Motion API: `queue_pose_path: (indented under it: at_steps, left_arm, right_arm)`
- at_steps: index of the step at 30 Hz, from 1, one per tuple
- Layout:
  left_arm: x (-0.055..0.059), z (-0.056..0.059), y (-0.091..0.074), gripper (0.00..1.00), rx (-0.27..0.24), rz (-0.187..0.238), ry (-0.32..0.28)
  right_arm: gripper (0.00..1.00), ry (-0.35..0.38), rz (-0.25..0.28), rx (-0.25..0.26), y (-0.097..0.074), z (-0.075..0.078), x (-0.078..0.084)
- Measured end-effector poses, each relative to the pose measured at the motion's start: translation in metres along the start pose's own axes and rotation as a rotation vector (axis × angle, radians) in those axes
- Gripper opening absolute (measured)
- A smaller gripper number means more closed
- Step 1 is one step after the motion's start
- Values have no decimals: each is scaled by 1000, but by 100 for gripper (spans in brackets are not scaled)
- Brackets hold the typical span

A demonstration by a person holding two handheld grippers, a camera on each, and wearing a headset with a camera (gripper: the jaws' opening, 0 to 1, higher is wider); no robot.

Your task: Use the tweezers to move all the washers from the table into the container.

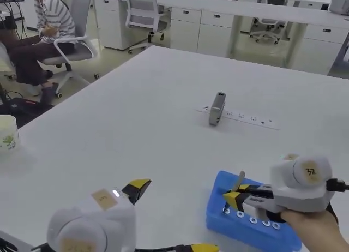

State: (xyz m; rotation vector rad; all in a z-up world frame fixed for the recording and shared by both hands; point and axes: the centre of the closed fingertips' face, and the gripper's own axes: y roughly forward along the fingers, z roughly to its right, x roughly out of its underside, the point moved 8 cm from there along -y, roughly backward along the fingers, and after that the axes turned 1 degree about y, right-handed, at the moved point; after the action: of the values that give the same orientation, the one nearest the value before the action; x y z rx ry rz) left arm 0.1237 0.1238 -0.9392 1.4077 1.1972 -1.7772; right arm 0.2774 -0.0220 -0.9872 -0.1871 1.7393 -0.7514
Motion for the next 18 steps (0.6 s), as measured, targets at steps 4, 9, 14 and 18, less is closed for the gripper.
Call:
queue_pose_path:
  at_steps: [4, 9, 14, 18]
  left_arm:
    - [0, -1, 0, 97, -2, 4, -7]
    - [-1, 1, 0, 98, 10, 7, -10]
    - [0, 3, 1, 99, 27, 1, -19]
    - [0, 6, 2, 99, 51, -6, -11]
  right_arm:
    - [4, -3, 14, 7, -3, -1, -3]
    - [4, 4, 53, 9, -12, -4, -10]
    - [4, -3, 85, 2, -22, -12, -16]
    - [4, -10, 111, -5, -32, -18, -20]
